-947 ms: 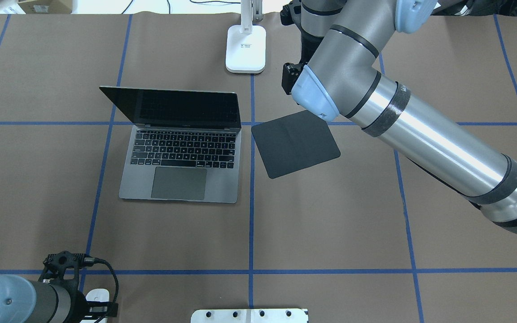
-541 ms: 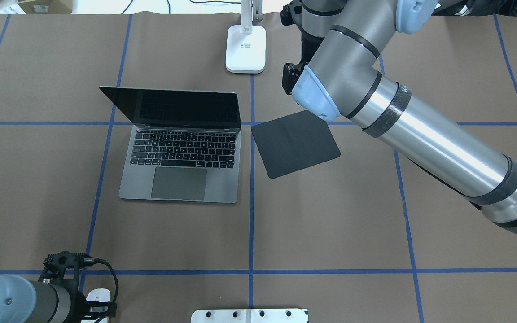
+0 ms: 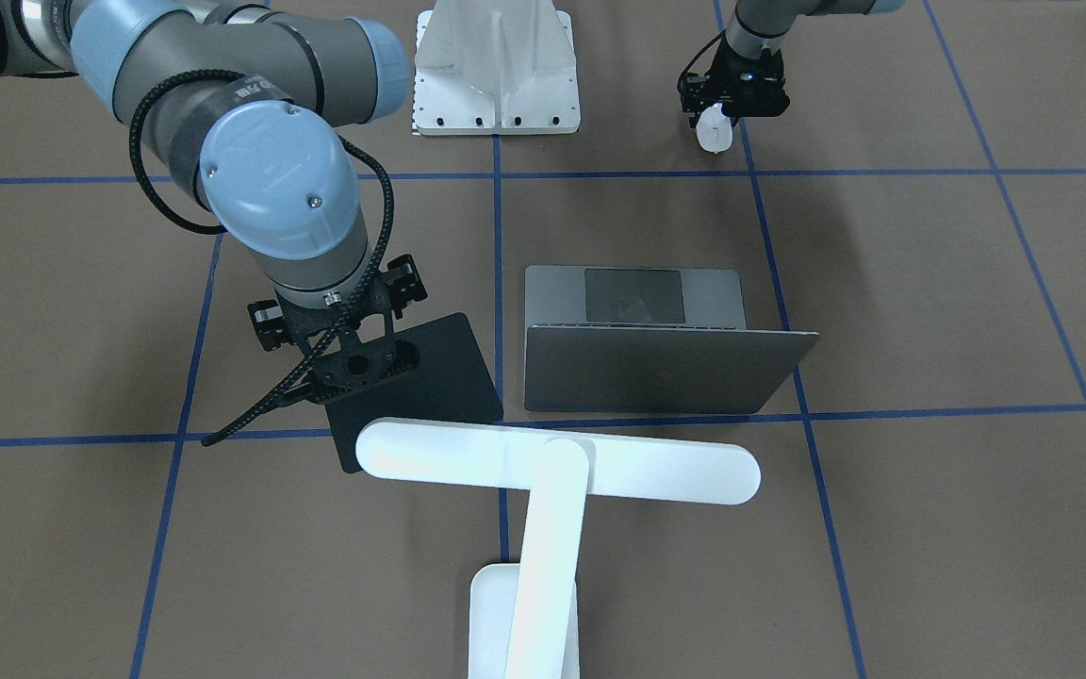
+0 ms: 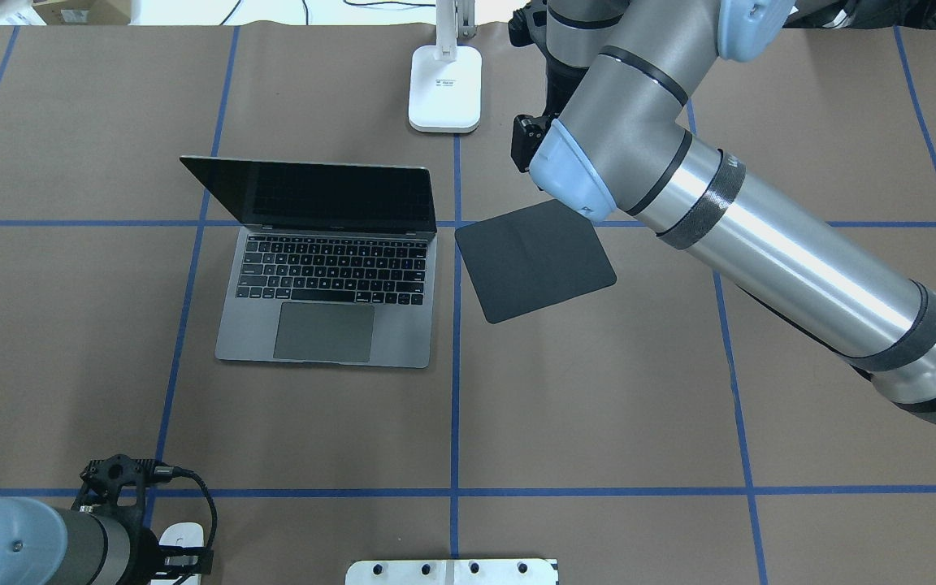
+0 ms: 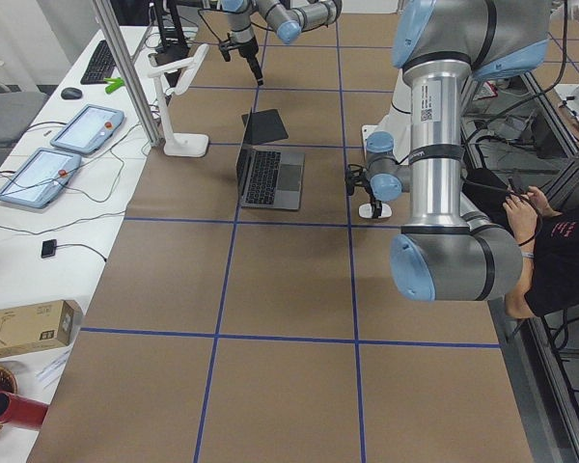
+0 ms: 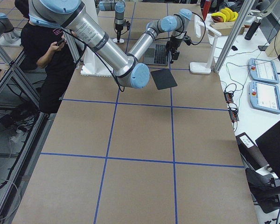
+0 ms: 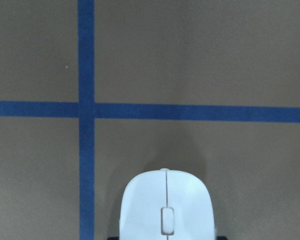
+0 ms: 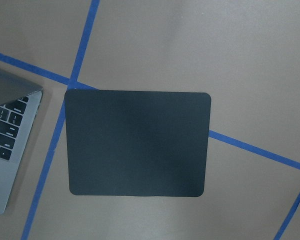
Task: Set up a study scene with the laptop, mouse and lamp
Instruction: 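Grasp the white mouse with the left gripper while the right arm holds still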
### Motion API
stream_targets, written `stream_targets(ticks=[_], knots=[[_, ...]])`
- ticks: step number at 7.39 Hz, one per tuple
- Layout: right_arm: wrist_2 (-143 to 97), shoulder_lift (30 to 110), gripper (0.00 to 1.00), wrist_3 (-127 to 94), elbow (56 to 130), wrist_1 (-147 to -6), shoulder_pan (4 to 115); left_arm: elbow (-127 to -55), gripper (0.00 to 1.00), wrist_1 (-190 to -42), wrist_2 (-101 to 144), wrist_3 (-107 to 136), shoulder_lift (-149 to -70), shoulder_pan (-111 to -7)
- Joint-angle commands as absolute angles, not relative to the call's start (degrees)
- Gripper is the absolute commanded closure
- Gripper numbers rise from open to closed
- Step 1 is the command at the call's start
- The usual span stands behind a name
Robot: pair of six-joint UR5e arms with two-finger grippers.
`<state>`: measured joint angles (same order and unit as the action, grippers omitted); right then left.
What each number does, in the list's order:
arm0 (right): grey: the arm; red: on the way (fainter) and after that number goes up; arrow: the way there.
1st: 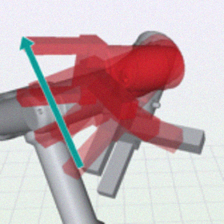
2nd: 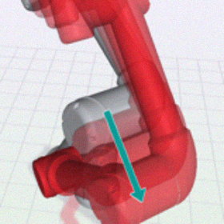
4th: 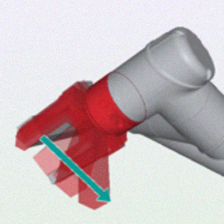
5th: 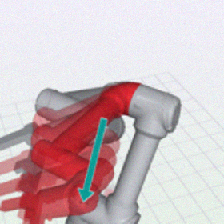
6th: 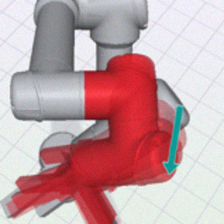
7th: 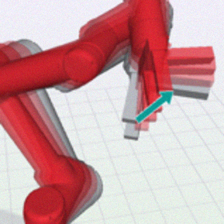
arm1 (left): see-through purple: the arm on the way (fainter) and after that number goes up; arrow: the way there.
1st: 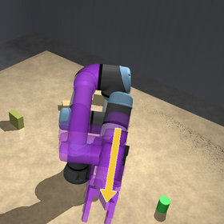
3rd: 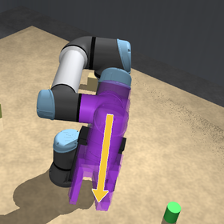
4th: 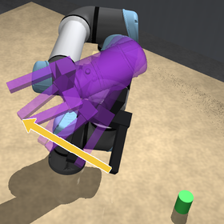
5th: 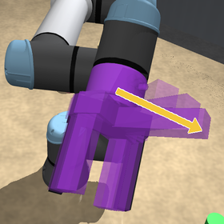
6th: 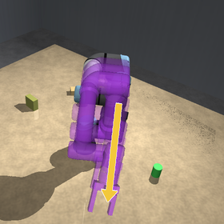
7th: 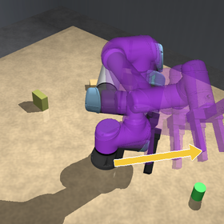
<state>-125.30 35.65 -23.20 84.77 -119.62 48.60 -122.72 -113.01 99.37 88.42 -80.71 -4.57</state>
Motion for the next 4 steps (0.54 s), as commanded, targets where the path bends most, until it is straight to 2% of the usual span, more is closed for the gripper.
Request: stream_targets(ticks=[1,4], knots=[[-125.33,35.68,0.00,-23.20,84.81,-119.62,48.69,-123.05,0.38,-112.85,99.40,88.42,-80.68,-4.57],[-125.24,35.86,0.00,-23.12,84.73,-119.62,48.60,-123.13,0.36,-112.76,100.20,88.33,-81.29,-4.75]])
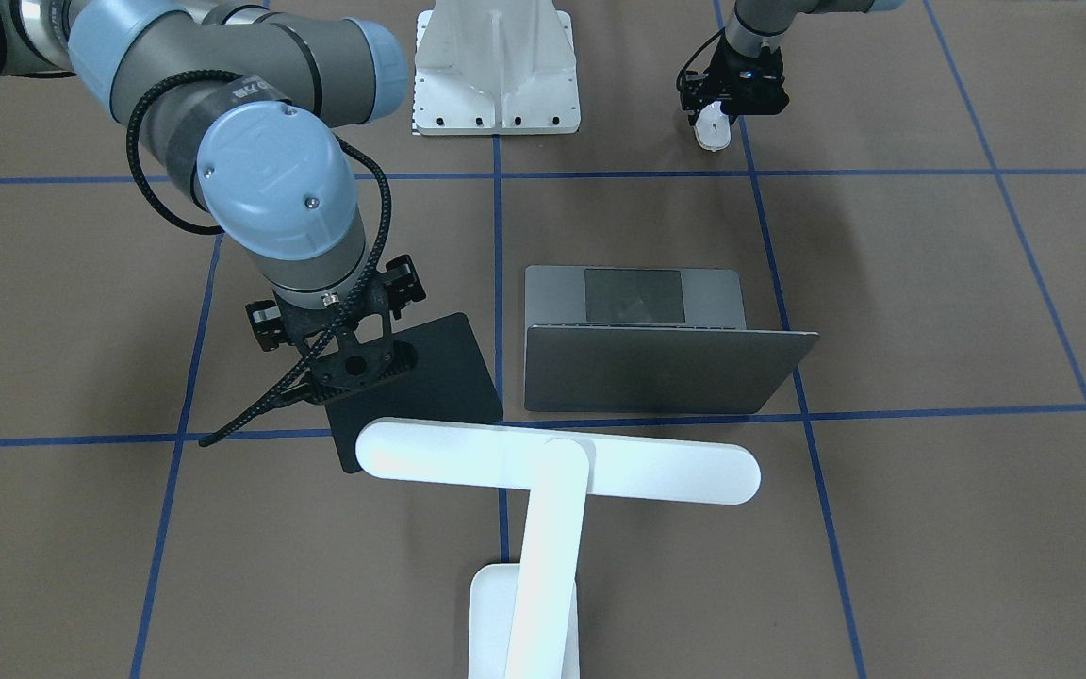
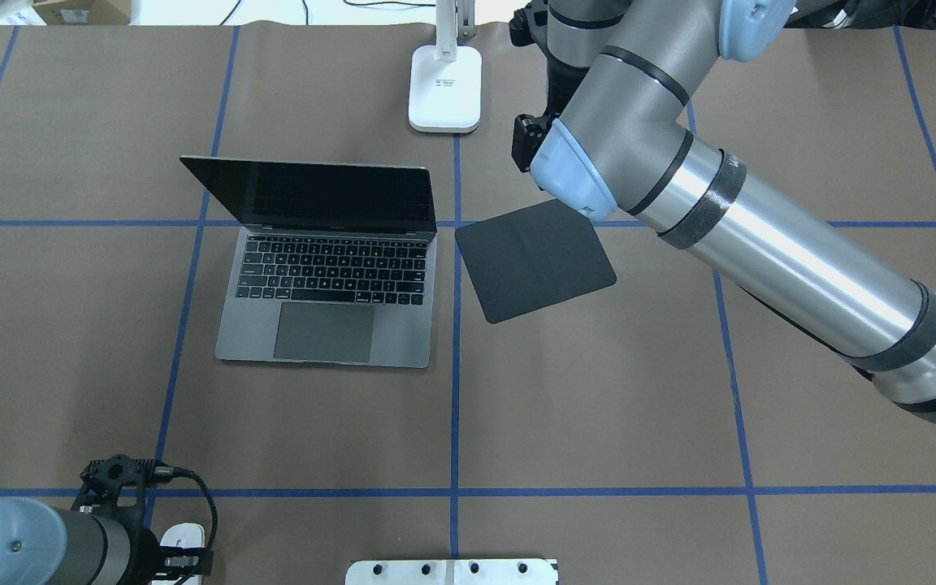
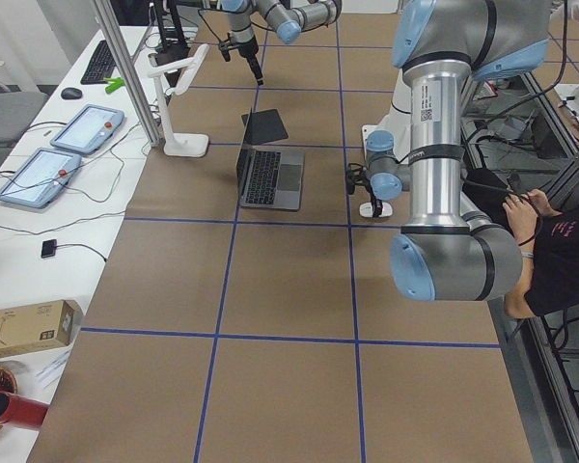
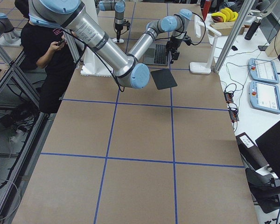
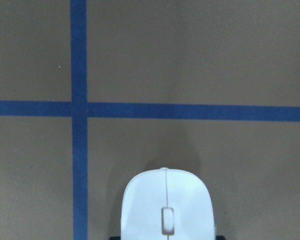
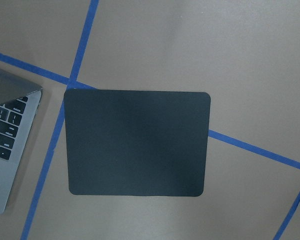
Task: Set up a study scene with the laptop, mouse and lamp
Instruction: 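Grasp the white mouse with the left gripper while the right arm holds still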
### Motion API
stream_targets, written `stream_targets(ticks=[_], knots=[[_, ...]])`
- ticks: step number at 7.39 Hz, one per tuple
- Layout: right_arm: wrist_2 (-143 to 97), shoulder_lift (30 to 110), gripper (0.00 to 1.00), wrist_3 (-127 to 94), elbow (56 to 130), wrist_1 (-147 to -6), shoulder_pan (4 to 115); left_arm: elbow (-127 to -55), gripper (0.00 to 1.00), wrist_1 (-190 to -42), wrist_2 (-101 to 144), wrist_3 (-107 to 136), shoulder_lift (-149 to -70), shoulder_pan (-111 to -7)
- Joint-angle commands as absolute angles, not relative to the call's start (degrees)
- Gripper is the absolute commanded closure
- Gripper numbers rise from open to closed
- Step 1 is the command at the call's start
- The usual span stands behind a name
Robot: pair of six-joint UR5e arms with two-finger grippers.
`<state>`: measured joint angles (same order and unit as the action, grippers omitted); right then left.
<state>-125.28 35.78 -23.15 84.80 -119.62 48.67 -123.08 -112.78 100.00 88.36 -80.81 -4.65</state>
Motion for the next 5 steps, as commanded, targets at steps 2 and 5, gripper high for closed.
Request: stream_targets(ticks=[2,5], knots=[[-125.24,36.03,0.00,-23.12,84.73,-119.53,48.60,-123.13,0.36,-112.50,100.11,88.42,-82.87,-4.75],[-125.33,37.09,0.00,-23.12,84.81,-117.69,48.69,-126.90,0.36,-109.18,101.94,88.16,-83.67,-8.42]])
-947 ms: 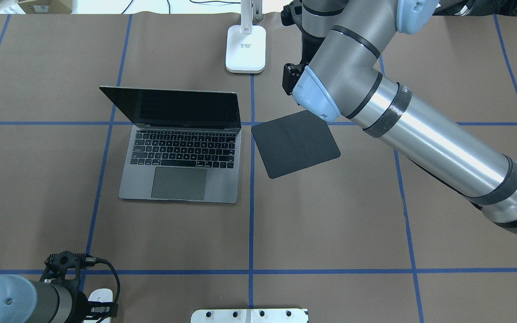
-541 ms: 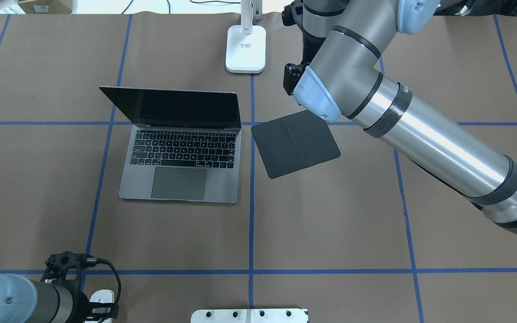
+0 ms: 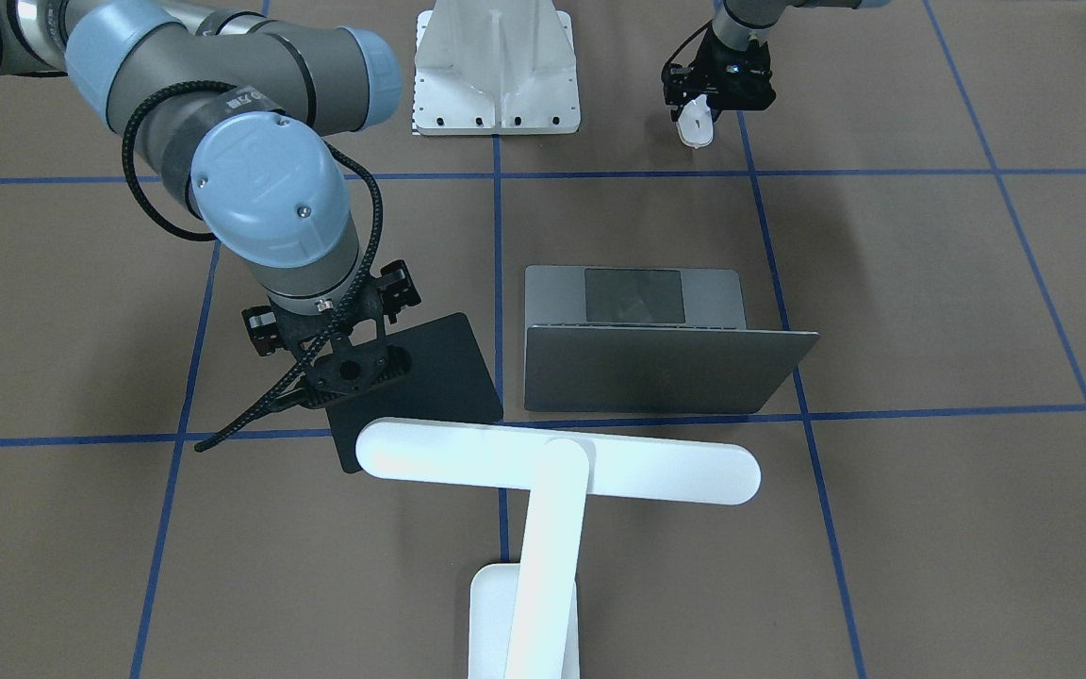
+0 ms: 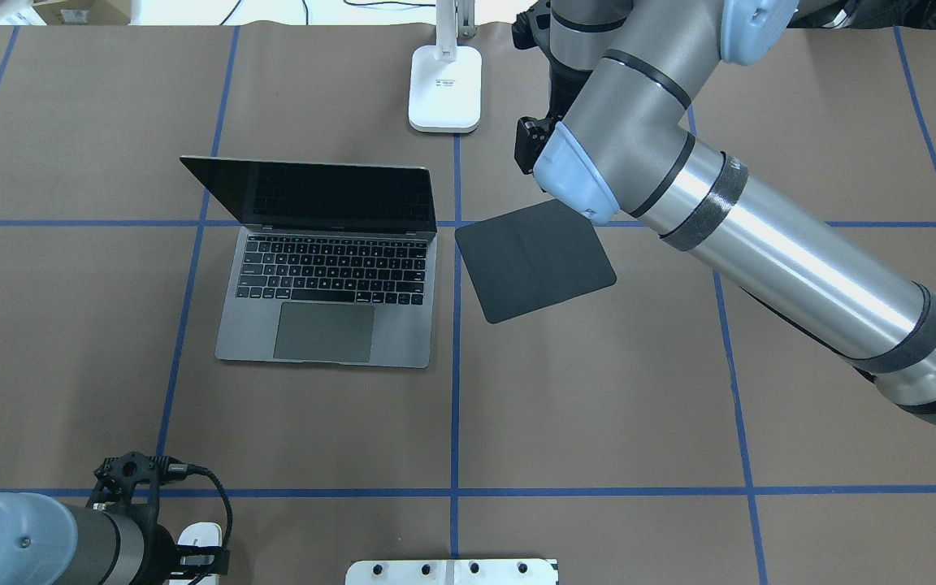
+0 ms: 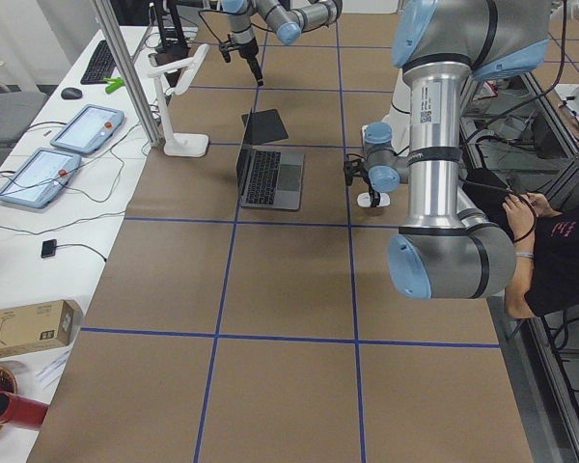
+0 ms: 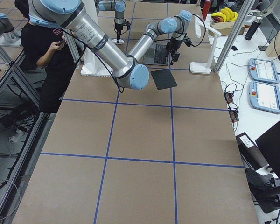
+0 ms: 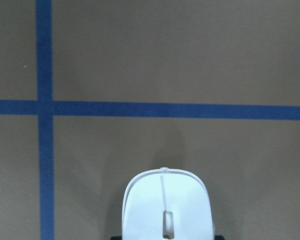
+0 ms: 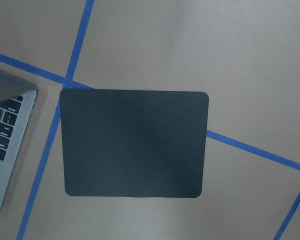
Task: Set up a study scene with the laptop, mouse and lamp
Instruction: 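Carry the white mouse with the left gripper over the mouse pad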
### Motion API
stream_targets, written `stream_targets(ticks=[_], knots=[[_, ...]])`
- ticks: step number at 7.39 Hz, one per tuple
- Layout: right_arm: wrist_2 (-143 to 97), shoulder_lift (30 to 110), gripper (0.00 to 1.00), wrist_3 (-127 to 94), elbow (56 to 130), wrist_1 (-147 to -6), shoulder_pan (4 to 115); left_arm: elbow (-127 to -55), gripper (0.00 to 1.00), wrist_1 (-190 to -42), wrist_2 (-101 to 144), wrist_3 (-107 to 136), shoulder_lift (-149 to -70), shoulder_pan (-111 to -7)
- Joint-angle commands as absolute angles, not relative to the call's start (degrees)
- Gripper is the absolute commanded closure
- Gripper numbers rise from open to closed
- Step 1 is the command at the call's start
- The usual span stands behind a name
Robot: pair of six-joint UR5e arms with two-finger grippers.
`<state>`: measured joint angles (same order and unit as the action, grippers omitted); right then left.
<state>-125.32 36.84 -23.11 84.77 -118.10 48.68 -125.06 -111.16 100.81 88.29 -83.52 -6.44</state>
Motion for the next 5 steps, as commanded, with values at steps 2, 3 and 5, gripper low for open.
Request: stream_targets(ticks=[2,3,5], knots=[[-125.25,39.44,0.00,-23.12,87.34,-117.42,48.69,-128.06,0.37,-108.63,102.13,84.14,-85.50,-11.50],[-124.37,41.29,0.00,-22.85,89.02,-115.94,48.69,-127.10,0.37,-107.50,102.13,83.07,-89.61,-12.73],[-123.57,42.71,0.00,-22.59,89.56,-115.05,49.21,-125.51,0.37,-96.49,102.13,79.39,-102.41,-16.07]])
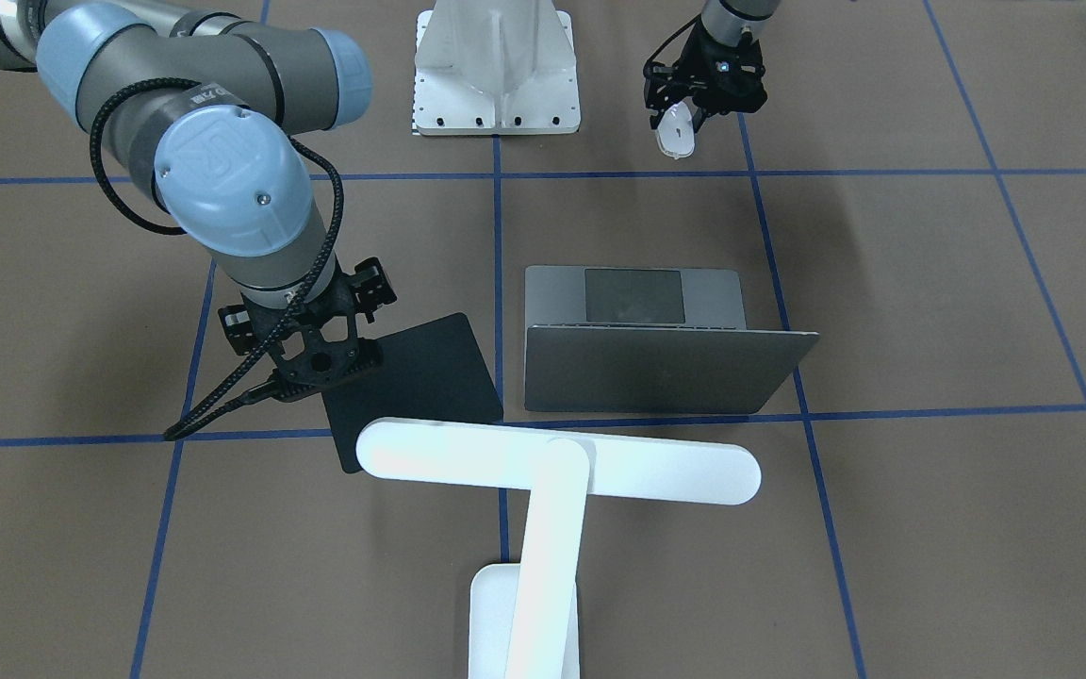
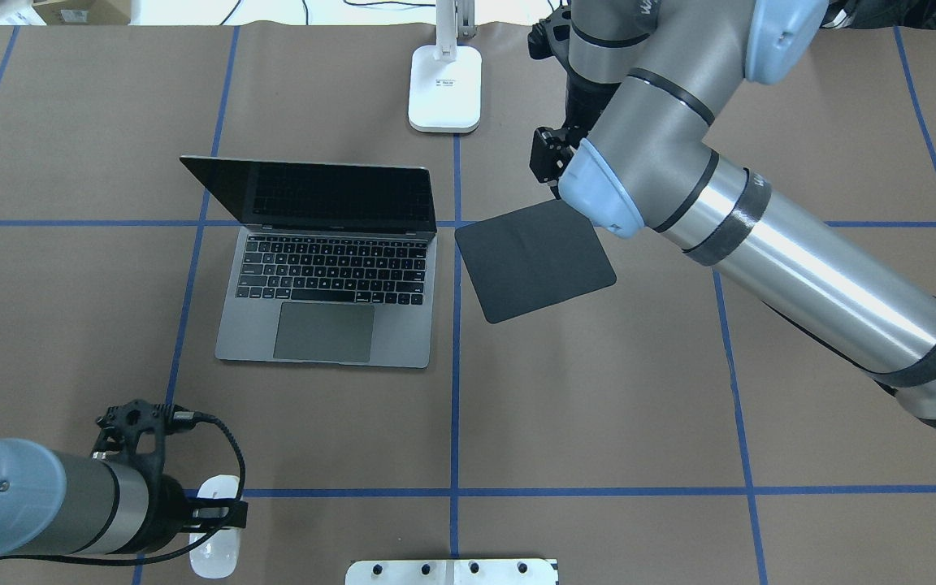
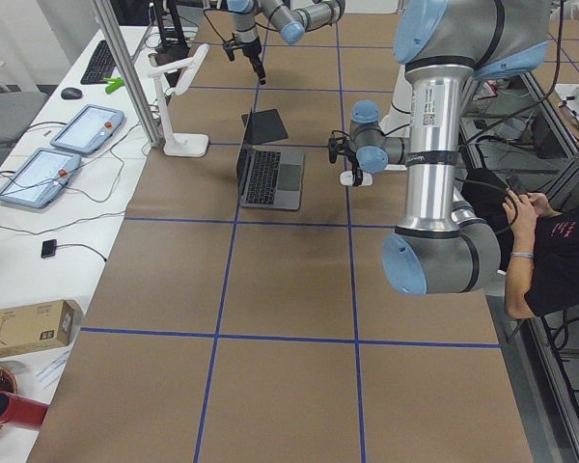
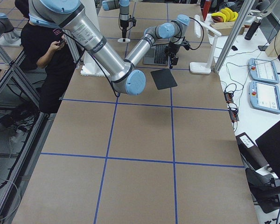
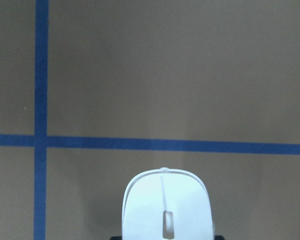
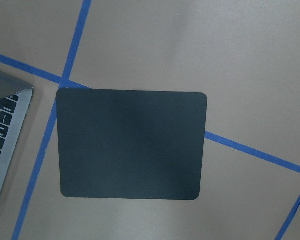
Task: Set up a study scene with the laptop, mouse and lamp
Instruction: 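Carry the white mouse with the left gripper over the mouse pad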
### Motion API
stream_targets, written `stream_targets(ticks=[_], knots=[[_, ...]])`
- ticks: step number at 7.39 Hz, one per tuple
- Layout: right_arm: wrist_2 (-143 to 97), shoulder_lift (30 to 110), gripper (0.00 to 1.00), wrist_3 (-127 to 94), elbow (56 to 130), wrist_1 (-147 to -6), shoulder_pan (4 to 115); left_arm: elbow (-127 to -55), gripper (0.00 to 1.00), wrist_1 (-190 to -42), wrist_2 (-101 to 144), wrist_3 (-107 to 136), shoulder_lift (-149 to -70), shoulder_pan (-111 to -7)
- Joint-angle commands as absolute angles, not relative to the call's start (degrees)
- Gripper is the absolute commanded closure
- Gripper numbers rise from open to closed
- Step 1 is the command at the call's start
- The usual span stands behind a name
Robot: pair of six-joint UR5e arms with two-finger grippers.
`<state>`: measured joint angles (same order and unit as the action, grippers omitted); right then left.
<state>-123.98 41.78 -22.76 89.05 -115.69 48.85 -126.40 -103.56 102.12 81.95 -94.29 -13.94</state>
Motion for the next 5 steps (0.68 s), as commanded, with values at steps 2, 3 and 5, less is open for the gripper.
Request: stream_targets(ticks=[2,3,5], knots=[[-123.49,42.89,0.00,-22.24,89.56,-115.14,49.83,-121.84,0.37,-89.58,102.22,76.13,-112.46,-20.28],[-123.57,43.93,0.00,-22.24,90.52,-115.05,50.09,-119.21,0.37,-89.47,102.48,74.90,-115.63,-22.13],[-123.66,44.56,0.00,-22.24,91.32,-115.05,50.36,-113.23,0.37,-90.17,102.48,74.79,-121.70,-24.51]])
